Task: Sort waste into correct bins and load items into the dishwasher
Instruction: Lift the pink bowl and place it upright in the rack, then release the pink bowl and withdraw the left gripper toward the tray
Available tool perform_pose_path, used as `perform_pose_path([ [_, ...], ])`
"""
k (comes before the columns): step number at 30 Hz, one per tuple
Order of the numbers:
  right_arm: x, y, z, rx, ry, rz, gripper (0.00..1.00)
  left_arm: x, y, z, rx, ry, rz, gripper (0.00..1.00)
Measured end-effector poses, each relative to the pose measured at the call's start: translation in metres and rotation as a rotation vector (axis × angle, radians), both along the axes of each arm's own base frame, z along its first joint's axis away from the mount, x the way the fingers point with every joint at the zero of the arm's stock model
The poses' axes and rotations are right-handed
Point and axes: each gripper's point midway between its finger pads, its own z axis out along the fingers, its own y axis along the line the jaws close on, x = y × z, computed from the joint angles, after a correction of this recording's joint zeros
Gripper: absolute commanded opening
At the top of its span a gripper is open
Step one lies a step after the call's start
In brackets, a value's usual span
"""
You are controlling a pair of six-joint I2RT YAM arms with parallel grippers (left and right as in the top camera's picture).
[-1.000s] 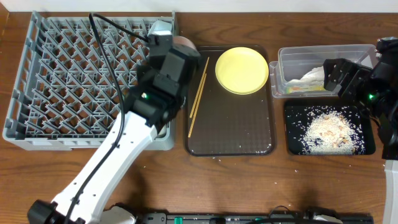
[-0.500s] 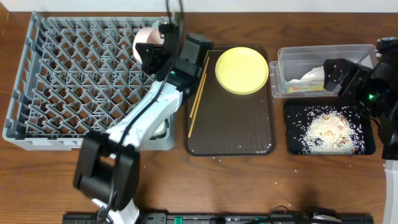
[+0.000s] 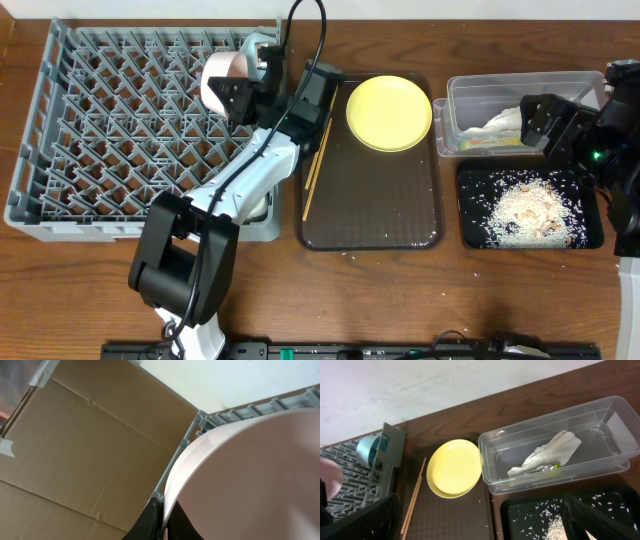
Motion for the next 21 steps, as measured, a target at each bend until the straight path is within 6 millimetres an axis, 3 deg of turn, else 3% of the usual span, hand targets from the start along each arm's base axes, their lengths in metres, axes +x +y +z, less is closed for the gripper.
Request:
perform_pose_path([
  [21,0.0,0.0,0.0,0.0,0.0,0.0,0.99,-0.021,0.013,-0.037,-0.017,-0.053,0.023,0.07],
])
